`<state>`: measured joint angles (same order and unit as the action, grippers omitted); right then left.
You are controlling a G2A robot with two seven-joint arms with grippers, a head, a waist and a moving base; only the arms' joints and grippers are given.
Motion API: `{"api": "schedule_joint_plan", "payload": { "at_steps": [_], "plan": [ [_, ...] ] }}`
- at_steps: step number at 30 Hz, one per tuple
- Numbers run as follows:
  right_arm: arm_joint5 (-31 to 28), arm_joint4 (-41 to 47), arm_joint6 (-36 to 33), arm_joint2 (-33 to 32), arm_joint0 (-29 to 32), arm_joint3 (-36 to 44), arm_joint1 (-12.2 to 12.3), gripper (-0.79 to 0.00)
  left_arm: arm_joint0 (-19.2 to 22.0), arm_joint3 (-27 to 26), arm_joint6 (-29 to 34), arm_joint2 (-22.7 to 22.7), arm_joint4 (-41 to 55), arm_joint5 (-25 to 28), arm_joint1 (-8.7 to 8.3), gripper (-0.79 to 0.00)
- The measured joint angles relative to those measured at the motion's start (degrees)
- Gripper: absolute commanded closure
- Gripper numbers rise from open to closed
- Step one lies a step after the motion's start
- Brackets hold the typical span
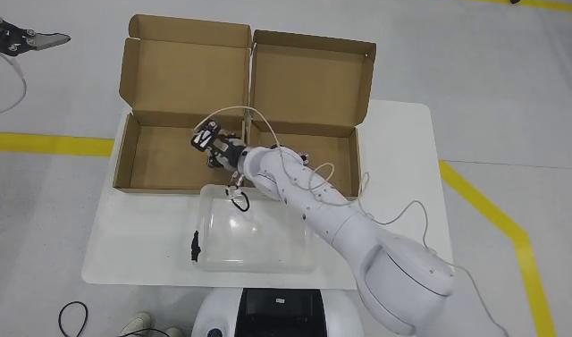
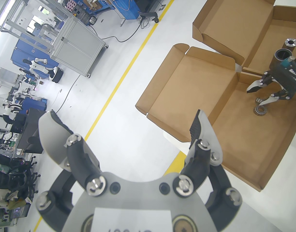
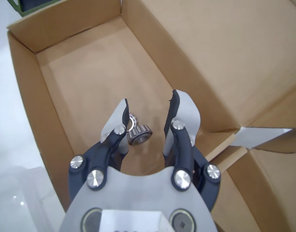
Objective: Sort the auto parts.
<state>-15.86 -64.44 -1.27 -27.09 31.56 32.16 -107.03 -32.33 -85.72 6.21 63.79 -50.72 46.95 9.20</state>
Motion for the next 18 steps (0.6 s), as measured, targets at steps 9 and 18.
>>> {"api": "schedule_joint_plan", "payload": {
  "at_steps": [9, 18],
  "plan": [
    [-6.5, -5.7, 8.7, -1.9, 3.2, 8.2, 3.1, -0.339, 0.0, 0.0, 0.0, 0.0, 0.0, 0.0, 0.0, -0.785],
    [-14.0, -11.7, 8.9, -6.3, 8.5, 21.0, 7.9, -0.36, 0.0, 0.0, 0.0, 0.0, 0.0, 0.0, 0.0, -0.785]
  ]
}}
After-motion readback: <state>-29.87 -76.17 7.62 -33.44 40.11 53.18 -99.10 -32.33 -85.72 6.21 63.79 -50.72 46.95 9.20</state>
